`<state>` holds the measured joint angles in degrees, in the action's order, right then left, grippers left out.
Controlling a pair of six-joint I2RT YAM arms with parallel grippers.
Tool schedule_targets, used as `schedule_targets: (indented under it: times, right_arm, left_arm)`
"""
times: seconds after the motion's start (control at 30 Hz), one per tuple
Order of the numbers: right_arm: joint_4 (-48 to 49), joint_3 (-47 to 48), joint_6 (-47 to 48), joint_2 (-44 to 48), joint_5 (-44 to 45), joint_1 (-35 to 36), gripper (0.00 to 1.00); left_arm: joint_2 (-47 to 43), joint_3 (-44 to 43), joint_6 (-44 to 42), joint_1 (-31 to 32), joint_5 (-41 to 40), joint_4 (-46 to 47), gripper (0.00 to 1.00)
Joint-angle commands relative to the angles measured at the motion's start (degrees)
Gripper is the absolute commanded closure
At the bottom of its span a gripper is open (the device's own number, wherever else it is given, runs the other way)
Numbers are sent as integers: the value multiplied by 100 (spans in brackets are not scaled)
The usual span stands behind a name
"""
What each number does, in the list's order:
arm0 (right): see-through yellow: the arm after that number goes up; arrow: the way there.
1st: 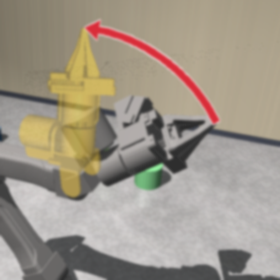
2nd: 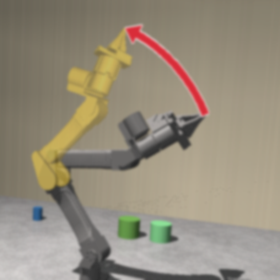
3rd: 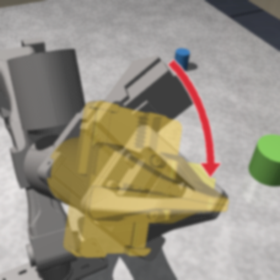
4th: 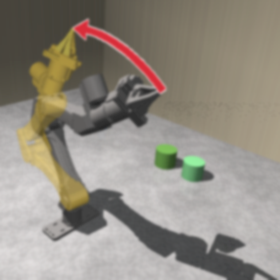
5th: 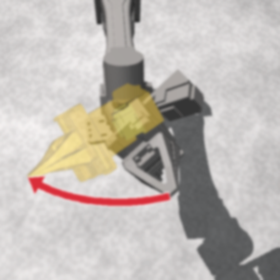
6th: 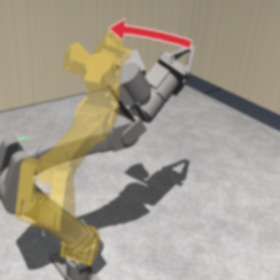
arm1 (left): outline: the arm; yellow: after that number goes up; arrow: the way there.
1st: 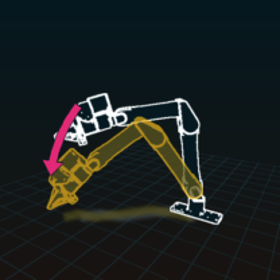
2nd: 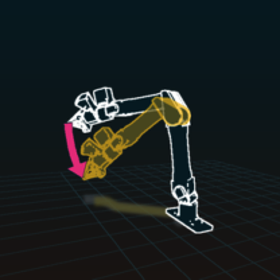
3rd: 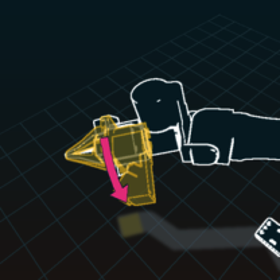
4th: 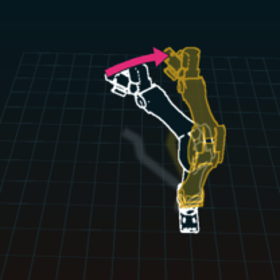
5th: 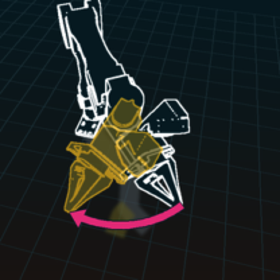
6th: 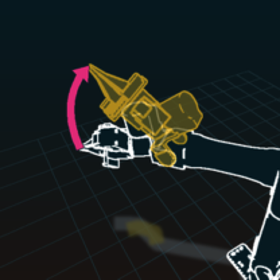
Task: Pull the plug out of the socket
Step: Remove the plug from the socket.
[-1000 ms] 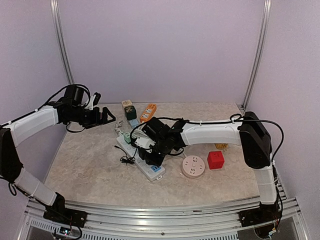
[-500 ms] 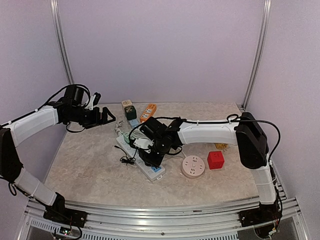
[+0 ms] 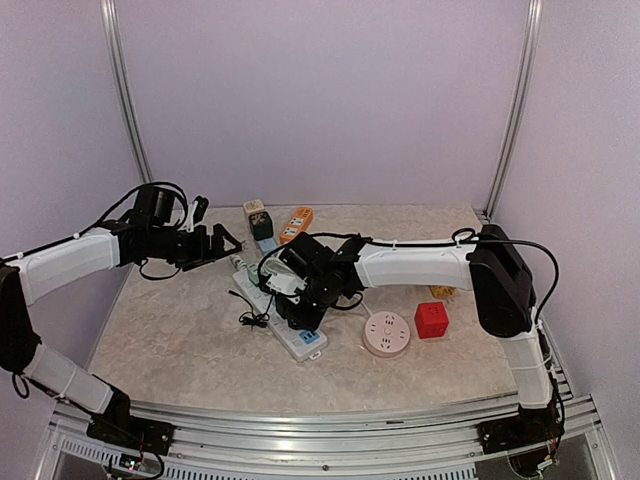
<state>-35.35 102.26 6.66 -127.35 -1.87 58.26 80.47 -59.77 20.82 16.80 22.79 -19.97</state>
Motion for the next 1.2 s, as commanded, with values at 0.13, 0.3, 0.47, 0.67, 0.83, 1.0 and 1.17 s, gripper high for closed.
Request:
schedule_targets:
  times: [0.13, 0.3, 0.47, 0.67, 0.83, 1.0, 1.17]
  right_arm:
    - [1418, -288, -1466, 703, -552, -60, 100]
    - [1766, -420, -1863, 792, -499, -65, 100]
    - [1940, -478, -2058, 817, -593, -67, 100]
    - [2039, -459, -2140, 778, -602, -64, 100]
    - [2076, -444, -2173, 770, -646, -63, 100]
    - [2074, -444, -2216, 782, -665, -67, 100]
    - [2127, -461, -2282, 801, -770, -61, 100]
  left_arm:
    - [-308, 1591, 2056, 606, 236, 1948, 1]
    - [-103, 1929, 2611, 841, 192, 2405, 2]
    - [89, 2340, 3187, 1071, 344, 3078, 7]
    - [234, 2532, 3495, 1317, 134, 3026, 9]
    - [148, 2745, 3764, 1414, 111, 3189, 15]
    - [55, 2812, 3857, 1458, -48, 3257, 28]
    - [113, 2821, 3928, 1458, -42, 3347, 34]
